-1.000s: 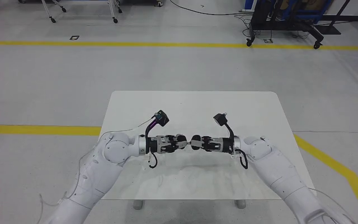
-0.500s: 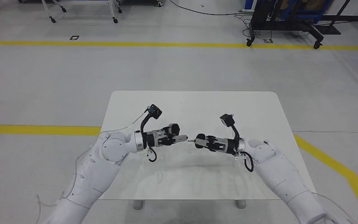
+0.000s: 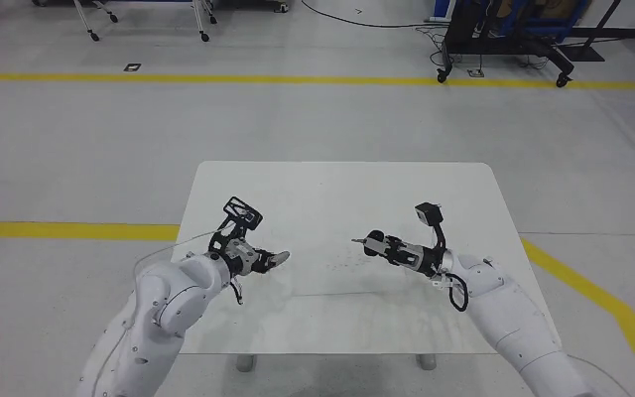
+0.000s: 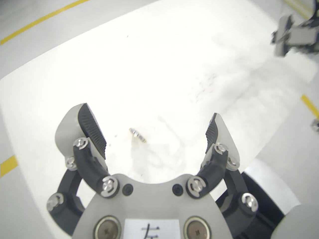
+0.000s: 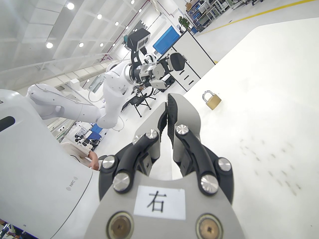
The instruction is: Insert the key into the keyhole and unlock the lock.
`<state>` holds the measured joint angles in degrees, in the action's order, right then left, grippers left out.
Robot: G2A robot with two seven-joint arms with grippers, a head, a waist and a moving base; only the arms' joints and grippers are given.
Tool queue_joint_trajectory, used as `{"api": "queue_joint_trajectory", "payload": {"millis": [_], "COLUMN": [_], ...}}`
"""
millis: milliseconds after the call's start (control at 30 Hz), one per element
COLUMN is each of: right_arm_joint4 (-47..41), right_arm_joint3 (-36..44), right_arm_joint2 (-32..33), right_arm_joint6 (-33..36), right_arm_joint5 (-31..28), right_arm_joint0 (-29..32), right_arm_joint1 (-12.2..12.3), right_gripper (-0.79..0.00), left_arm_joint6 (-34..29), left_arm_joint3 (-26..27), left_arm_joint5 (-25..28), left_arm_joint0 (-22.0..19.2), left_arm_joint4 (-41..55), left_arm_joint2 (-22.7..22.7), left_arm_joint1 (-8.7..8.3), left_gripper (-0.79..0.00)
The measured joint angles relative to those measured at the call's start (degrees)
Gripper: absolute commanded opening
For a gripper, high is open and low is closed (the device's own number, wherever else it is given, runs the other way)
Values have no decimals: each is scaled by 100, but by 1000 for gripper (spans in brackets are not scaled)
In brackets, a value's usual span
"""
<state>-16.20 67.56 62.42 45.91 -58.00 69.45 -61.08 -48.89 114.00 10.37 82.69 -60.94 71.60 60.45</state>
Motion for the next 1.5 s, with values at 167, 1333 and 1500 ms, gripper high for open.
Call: {"api": "queue_joint_trajectory", "payload": {"millis": [167,1333,1500], "right_arm_joint4": [0,0,0], "right_arm_joint3": [0,0,0], "right_arm_joint2": [0,0,0], "right_arm_joint6": [0,0,0], "right_arm_joint5": [0,0,0], "right_arm_joint0": [0,0,0], "right_arm_joint1": [0,0,0], "right_gripper": [-785,-785,-785], "left_arm_joint6": [-437,-1246,-1239], "left_arm_joint3": [-128,-2057,-2077], "left_arm_joint5": [-764,-3164,-3148], "left_arm_joint0": [-45,-1553,-1587], "left_arm_joint4": [-521,-71,-102], "left_arm_joint2": [-542,-1668,-1709], "left_arm_joint1": [96,705,742], "left_gripper": [0,-603,-785]}}
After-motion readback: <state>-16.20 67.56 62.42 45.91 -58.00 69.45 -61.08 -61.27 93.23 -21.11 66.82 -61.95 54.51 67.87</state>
